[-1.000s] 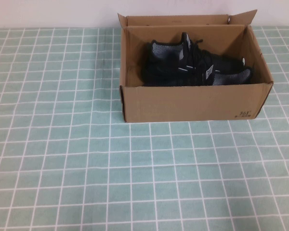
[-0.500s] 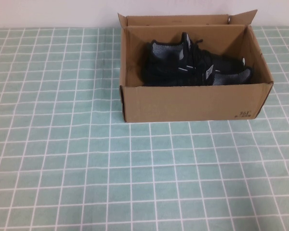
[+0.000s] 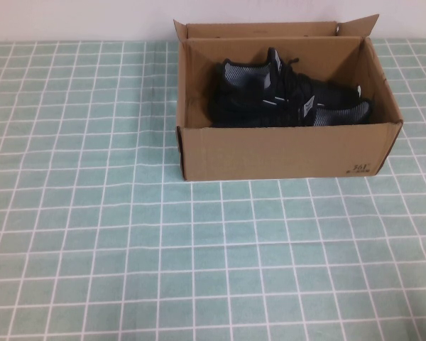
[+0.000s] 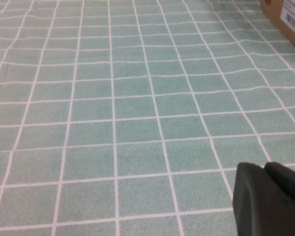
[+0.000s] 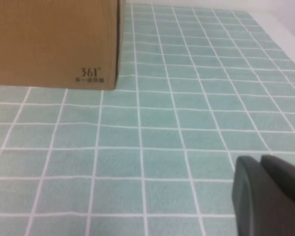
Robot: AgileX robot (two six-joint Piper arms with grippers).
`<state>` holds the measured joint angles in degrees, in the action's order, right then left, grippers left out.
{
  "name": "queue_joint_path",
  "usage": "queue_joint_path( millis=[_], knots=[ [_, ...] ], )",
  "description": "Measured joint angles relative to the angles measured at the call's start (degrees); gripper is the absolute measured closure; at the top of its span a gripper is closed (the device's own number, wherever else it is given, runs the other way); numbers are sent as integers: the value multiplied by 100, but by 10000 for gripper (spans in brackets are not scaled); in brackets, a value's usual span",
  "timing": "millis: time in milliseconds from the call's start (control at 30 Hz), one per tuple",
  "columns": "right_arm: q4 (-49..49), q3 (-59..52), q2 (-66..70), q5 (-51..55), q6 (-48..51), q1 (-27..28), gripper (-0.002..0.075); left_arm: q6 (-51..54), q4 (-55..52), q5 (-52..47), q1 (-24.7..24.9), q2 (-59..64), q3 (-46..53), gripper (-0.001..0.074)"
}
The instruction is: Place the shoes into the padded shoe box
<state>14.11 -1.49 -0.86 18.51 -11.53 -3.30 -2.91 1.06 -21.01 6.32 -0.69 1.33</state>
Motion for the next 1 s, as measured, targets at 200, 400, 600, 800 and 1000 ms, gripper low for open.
queue_joint_path(
  millis=[200, 400, 600, 800, 1000],
  knots=[
    [-248, 0, 0, 231, -62, 0, 734, 0, 0, 0, 0, 0, 0, 736],
    [-157, 0, 0, 372, -85, 0, 734, 0, 0, 0, 0, 0, 0, 737],
    [-85, 0, 0, 374, -85, 0, 734, 0, 0, 0, 0, 0, 0, 737],
    [-72, 0, 0, 374, -85, 0, 734, 0, 0, 0, 0, 0, 0, 737],
    [-72, 0, 0, 374, -85, 0, 734, 0, 0, 0, 0, 0, 0, 737]
  ],
)
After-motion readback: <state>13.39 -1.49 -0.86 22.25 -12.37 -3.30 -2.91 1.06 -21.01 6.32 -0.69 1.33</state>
